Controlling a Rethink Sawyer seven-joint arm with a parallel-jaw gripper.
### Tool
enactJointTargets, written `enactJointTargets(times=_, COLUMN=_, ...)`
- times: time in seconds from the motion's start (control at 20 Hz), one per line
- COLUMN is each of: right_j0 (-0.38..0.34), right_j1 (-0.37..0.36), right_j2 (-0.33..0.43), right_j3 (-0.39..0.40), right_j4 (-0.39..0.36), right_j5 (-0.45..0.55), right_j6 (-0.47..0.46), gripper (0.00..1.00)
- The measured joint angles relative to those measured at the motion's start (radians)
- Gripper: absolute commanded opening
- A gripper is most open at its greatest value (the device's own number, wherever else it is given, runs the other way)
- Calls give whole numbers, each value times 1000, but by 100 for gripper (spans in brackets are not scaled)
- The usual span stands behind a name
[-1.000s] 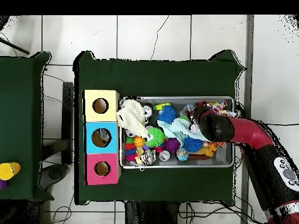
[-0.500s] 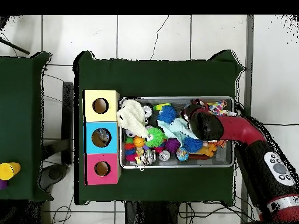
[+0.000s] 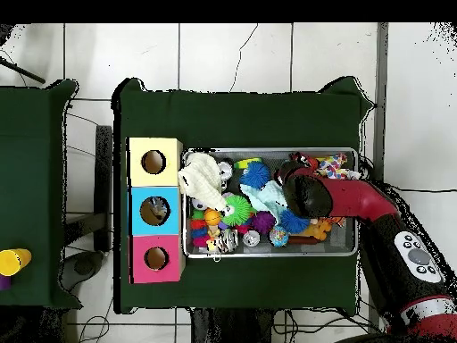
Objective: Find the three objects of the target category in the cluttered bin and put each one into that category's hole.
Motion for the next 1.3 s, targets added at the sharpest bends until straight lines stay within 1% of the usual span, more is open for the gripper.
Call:
enactJointTargets(times=0.3, right_j0=5, right_j1=0, right_j2=-29, right_j3=11, right_j4=0, right_j5=-36, right_j6=0, gripper=100)
enactJointTargets(times=0.7, right_j0=26, right_j1=-8, right_j2=-70, right_j3=25, right_j4=8, right_j5=-49, right_j6=0, gripper=100)
enactJointTargets(times=1.0, right_j0=66, right_j1=-24, right_j2=-104, right_j3=27, right_j4=22, right_j5=-53, right_j6=3, gripper=100)
enactJointTargets(times=1.15, right_j0=98, right_j1=-33, right_j2=-130, right_j3=28, right_j4=35, right_j5=-60, right_j6=3, gripper=100)
enactJointTargets(times=1.3, right_j0=110, right_j1=-36, right_j2=-138, right_j3=28, right_j4=44, right_j5=-66, right_j6=3, gripper=100)
